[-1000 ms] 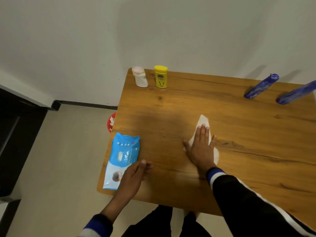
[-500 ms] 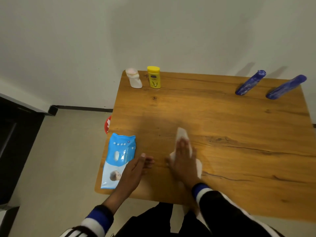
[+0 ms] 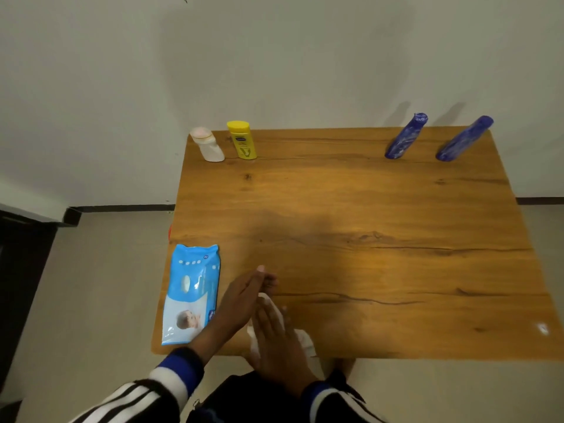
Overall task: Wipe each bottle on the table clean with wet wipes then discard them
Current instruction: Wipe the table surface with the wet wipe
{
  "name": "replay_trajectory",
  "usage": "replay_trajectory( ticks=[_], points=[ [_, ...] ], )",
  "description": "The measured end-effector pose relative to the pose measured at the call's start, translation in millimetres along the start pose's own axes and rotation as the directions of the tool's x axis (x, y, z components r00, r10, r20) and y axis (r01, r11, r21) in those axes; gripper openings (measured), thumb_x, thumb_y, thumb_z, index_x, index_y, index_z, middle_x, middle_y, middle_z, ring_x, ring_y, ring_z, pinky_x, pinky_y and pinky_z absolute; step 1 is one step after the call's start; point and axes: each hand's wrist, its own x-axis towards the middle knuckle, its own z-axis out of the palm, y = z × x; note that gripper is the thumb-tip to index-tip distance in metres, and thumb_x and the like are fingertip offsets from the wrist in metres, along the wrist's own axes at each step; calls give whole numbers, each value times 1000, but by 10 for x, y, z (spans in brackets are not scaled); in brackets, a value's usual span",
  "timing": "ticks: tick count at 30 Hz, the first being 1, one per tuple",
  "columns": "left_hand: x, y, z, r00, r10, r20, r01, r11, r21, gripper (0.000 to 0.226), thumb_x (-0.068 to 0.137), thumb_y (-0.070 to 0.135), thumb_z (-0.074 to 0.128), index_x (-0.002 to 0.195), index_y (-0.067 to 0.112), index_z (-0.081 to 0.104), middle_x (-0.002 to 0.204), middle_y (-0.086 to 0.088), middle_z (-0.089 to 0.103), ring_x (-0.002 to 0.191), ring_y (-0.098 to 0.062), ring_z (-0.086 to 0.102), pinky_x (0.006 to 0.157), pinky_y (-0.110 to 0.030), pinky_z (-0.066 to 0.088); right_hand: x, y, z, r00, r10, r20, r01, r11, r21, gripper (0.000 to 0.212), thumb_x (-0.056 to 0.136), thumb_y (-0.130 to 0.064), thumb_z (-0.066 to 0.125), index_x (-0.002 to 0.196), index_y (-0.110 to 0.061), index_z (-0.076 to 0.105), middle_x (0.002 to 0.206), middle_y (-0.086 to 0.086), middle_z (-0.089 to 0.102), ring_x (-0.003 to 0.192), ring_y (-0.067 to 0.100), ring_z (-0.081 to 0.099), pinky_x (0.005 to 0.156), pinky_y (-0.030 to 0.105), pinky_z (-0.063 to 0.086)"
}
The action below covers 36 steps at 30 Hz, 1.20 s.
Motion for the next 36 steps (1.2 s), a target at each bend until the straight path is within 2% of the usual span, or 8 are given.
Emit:
replay_trajectory(
  ticks=[4, 10, 13, 17, 21, 25, 29, 36],
  points=[
    [41, 55, 0, 1000, 8, -13, -7, 1000, 9, 43, 106, 43, 35, 104, 25, 73, 98, 10, 78, 91, -7, 72, 78, -24, 56, -234, 597, -173, 966, 235, -112, -233, 972, 35, 88, 90, -60, 46, 156, -9, 17, 163, 14, 11, 151, 28, 14, 120, 55, 4],
    [16, -26, 101, 1000, 10, 5, -10, 1000, -15, 47, 103, 51, 35, 105, 24, 74, 102, 7, 78, 93, -11, 72, 82, -33, 56, -1150, 1828, -249, 610, 787, -92, -760, 614, 214, 88, 93, -70, 9, 154, -10, -13, 165, 16, 5, 152, 28, -1, 115, 66, 13],
    [-16, -35, 200, 1000, 19, 12, -19, 1000, -14, 49, 102, 53, 35, 104, 23, 74, 101, 7, 78, 91, -9, 72, 77, -28, 53, -946, 1288, -139, 753, 656, -61, -631, 744, 219, 91, 94, -67, 27, 156, -5, 4, 163, 18, 12, 152, 31, 6, 118, 61, 7],
    [-70, -33, 268, 998, 41, 40, -41, 999, -11, 50, 98, 55, 35, 105, 23, 74, 101, 5, 78, 91, -10, 73, 73, -22, 52, -430, 423, -3, 994, 103, -21, -102, 992, 74, 89, 94, -67, 31, 156, -6, 16, 164, 15, 10, 152, 30, 4, 117, 57, 8],
    [-120, -32, 212, 999, 47, -16, -49, 993, -112, 47, 98, 47, 40, 105, 16, 74, 98, -3, 78, 91, -14, 73, 76, -25, 55, 152, 322, -276, 997, -72, 29, 72, 997, -21, 78, 90, -58, 41, 152, -11, 32, 159, 9, 29, 151, 27, 11, 118, 59, -6],
    [-242, -99, 83, 996, 44, -74, -55, 987, -148, 47, 96, 45, 39, 103, 15, 74, 97, -3, 79, 92, -15, 73, 76, -25, 55, 815, 622, -635, 988, 144, -51, -151, 970, -190, 71, 100, -49, 18, 157, -8, 11, 165, 13, 5, 151, 29, -6, 108, 60, -27],
    [-295, -135, -43, 990, 31, -134, -56, 982, -181, 50, 96, 42, 37, 106, 9, 73, 98, -5, 79, 94, -13, 73, 77, -16, 53, 1150, 554, -740, 980, 201, -1, -201, 976, -79, 73, 100, -50, 8, 156, -5, -5, 161, 13, -16, 151, 31, -11, 116, 63, -10],
    [-148, -122, -186, 998, 46, -47, -51, 993, -110, 46, 98, 44, 37, 106, 19, 74, 103, 3, 78, 102, -10, 72, 88, -22, 54, 901, 89, -394, 1000, 0, -6, 1, 1000, 24, 69, 99, -45, 24, 155, -5, 20, 164, 14, 6, 152, 32, 1, 117, 59, 10]
  ],
)
